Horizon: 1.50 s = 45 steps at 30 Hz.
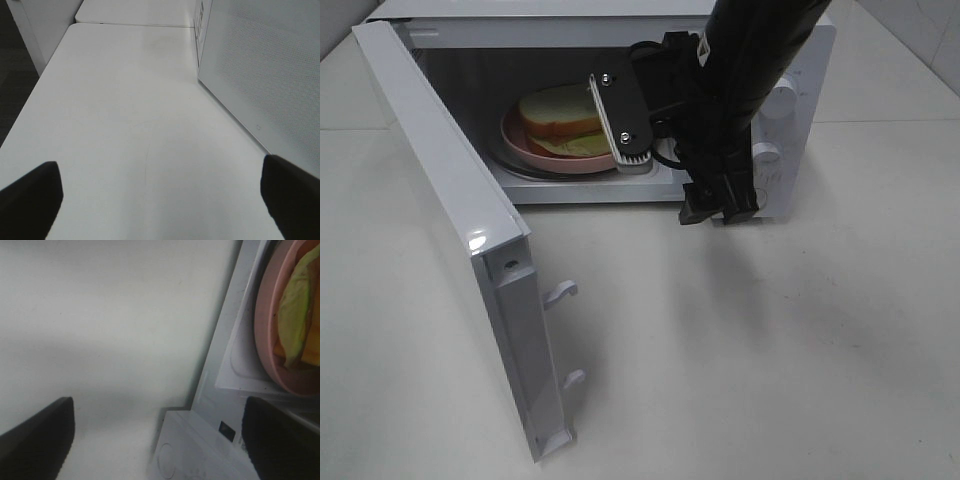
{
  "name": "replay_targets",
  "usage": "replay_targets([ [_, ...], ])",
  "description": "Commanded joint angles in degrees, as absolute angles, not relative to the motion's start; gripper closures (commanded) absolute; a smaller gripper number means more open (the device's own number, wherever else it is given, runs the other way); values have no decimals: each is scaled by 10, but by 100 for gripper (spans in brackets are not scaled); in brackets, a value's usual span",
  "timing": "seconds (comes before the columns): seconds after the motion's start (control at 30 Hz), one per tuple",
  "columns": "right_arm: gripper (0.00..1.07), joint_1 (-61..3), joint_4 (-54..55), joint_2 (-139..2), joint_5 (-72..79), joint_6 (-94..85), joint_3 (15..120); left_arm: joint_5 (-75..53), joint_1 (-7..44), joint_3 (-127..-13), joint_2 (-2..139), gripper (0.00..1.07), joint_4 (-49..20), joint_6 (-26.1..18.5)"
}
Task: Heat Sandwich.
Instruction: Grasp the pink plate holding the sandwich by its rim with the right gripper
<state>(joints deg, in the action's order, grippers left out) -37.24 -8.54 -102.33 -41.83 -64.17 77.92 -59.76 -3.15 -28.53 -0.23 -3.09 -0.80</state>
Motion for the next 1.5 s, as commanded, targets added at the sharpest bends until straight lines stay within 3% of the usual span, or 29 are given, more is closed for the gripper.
replay_targets([
  [0.03, 21, -375, -83, -1043, -410, -645, 798, -593, -33, -284, -18, 5, -36, -7],
  [1.5, 30, -371, -60, -1277, -381, -640, 1036, -593, -33, -284, -18, 5, -36, -7],
])
